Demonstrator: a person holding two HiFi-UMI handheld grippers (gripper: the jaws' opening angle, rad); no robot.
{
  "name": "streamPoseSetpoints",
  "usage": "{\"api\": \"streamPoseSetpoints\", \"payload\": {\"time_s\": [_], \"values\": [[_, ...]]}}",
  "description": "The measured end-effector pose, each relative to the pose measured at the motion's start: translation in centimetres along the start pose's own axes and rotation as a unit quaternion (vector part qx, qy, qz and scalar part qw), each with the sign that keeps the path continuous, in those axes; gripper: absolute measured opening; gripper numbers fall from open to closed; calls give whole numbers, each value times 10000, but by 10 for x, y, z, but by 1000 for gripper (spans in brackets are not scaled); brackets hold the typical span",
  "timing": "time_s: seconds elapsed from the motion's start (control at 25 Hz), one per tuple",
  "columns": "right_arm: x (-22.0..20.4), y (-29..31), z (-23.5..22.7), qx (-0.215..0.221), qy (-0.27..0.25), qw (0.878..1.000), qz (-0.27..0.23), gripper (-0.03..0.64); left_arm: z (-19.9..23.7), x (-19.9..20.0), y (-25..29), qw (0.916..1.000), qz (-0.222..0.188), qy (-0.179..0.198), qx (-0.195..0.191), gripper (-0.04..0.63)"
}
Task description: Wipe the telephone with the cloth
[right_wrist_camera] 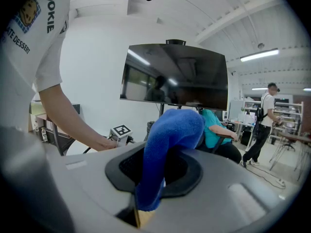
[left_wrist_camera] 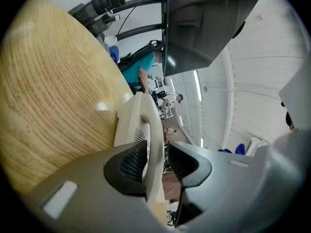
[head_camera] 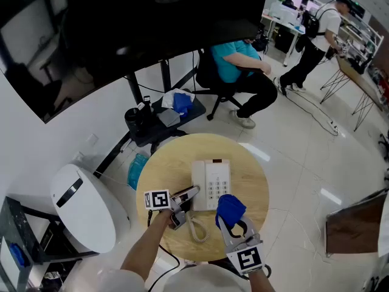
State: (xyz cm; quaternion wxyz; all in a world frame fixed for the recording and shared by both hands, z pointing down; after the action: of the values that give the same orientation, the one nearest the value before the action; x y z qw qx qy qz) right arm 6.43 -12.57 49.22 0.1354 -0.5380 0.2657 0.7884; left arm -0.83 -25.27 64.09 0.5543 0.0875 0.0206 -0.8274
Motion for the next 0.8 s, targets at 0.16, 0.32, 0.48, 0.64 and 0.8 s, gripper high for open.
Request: {"api": "streamPoseSetpoints", "payload": {"time_s": [0.16,0.32,0.48,0.64,0.8], "values": [[4,0,1,-8,63,10000,-3,61,4,3,-5,9999,-109,36,129,124],[0,-1,6,15,-2,10000,-49,61,4,7,-13,9993,-255,121,262,123],[-1,-4,11,14,88,9999,-88,61,-2,6,-21,9978,-331,405,400,106],[9,-7,18,19,34,9999,-132,61,-21,-1,-30,9959,-384,740,341,67],[20,-12,27,-4,23,9998,-211,61,-47,-11,-39,9930,-377,1107,173,28]]}}
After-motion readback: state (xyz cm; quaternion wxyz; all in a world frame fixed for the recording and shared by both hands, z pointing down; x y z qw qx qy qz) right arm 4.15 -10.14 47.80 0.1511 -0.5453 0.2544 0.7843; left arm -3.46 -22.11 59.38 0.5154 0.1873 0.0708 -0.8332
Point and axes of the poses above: the fingertips, and each gripper's own axes: y forward along the fingers, z to its left, x out of its top, the point moved 1 cm from there along -y, backward along the fingers, and after that the axes turned 8 degrees about -y, right-handed, at the moved point
